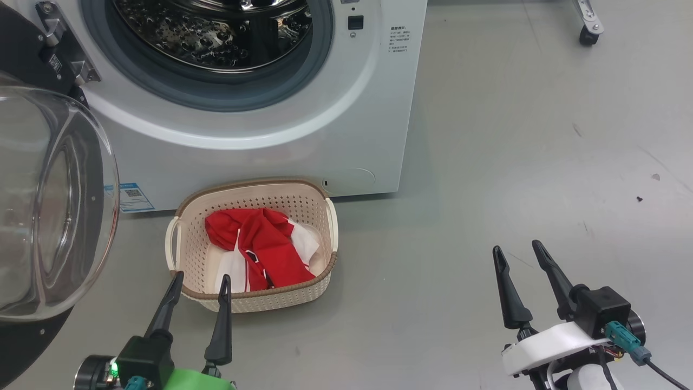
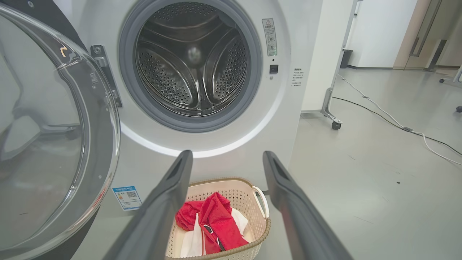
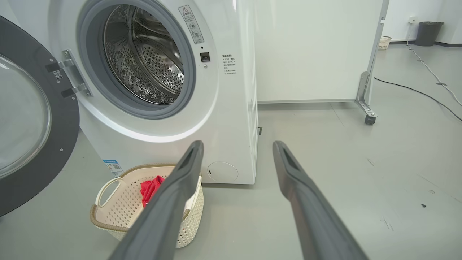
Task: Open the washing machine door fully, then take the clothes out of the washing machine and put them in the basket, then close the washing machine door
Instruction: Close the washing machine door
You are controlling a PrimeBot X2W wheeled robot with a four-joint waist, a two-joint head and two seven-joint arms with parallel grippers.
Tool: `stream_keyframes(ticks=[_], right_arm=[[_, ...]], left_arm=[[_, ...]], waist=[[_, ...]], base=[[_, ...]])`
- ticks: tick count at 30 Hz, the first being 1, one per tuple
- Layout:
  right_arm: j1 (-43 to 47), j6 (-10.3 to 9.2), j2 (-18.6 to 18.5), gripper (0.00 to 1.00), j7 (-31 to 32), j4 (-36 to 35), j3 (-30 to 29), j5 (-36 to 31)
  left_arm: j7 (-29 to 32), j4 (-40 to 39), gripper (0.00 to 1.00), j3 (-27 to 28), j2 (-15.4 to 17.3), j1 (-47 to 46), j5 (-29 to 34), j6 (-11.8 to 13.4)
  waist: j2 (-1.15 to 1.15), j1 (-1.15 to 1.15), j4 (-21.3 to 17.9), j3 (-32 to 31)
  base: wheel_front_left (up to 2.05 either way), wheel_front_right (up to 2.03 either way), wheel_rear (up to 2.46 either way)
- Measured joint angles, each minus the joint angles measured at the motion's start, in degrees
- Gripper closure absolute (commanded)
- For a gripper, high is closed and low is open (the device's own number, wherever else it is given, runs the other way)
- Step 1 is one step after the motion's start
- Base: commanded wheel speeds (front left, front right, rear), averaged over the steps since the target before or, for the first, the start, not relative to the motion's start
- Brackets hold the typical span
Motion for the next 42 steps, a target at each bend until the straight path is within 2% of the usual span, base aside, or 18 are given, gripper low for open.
stream_keyframes(ticks=[13,42], right_arm=[[0.0,-0.14,0.0,0.0,0.0,-0.1,-0.1,0.0],[0.0,-0.15,0.0,0.0,0.0,0.2,-0.8,0.0]], left_arm=[[0.1,-0.2,0.0,0.0,0.0,0.1,0.0,0.0],[0.7,0.2,0.0,-0.9,0.0,0.3,0.0,0.1]], waist=[[0.0,0.0,0.0,-0.1],[0.0,0.0,1.3,-1.4]], base=[[-0.42,0.42,0.0],[-0.01,0.01,0.0]])
